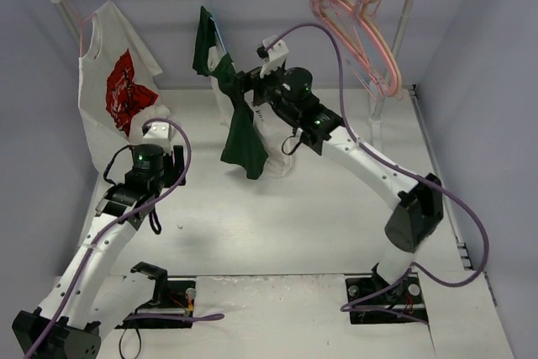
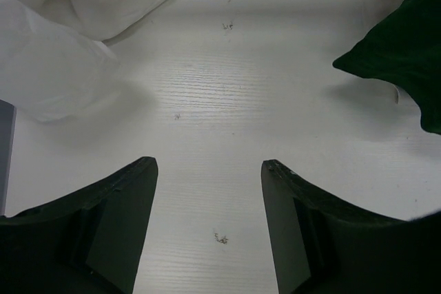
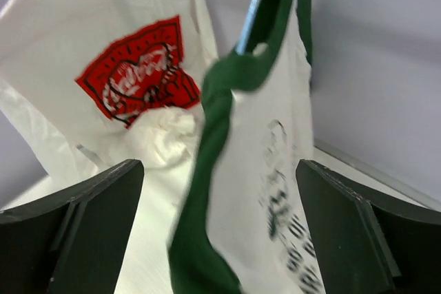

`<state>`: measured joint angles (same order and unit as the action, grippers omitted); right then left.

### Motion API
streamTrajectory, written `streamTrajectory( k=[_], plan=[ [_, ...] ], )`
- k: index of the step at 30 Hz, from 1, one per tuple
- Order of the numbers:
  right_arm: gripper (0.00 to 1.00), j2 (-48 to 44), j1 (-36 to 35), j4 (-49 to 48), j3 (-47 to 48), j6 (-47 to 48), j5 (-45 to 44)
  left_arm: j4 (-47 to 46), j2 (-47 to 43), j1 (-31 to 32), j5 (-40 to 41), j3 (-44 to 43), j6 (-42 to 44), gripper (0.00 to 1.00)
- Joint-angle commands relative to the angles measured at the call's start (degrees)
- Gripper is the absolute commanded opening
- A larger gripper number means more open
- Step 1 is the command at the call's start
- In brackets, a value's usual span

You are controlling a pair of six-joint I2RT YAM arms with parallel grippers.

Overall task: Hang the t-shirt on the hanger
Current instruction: Hang the hanger with tshirt onto the clothesline

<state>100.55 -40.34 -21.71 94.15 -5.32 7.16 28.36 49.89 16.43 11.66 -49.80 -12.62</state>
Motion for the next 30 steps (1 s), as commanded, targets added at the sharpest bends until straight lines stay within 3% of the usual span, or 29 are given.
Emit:
streamTrajectory(
  k=[1, 7, 16, 21, 30],
  plan=[
    [1.0, -13.08, -0.09, -1.68, -4.13, 7.06, -5.82, -3.05, -0.84, -0.43, 0.64, -1.0, -0.21, 0.62],
    [1.0, -31.1, 0.08, 3.42, -21.71, 12.27, -13.3, -2.52, -1.19, -0.43, 0.56, -1.18, -0.21, 0.62],
    [1.0, -51.14, 0.0, 13.71, -43.05, 3.23, -24.2, -0.42, -5.23, -0.43, -0.49, 1.28, -1.17, 0.62],
    [1.0, -57.13, -0.09, 14.24, -47.74, -4.25, -25.78, 0.99, -9.62, -0.43, -2.78, 4.53, -2.58, 0.62],
    [1.0, -59.16, -0.01, 14.78, -48.09, -5.49, -29.04, 1.17, -14.12, -0.34, -0.06, 8.4, -2.93, 0.62]
  ],
)
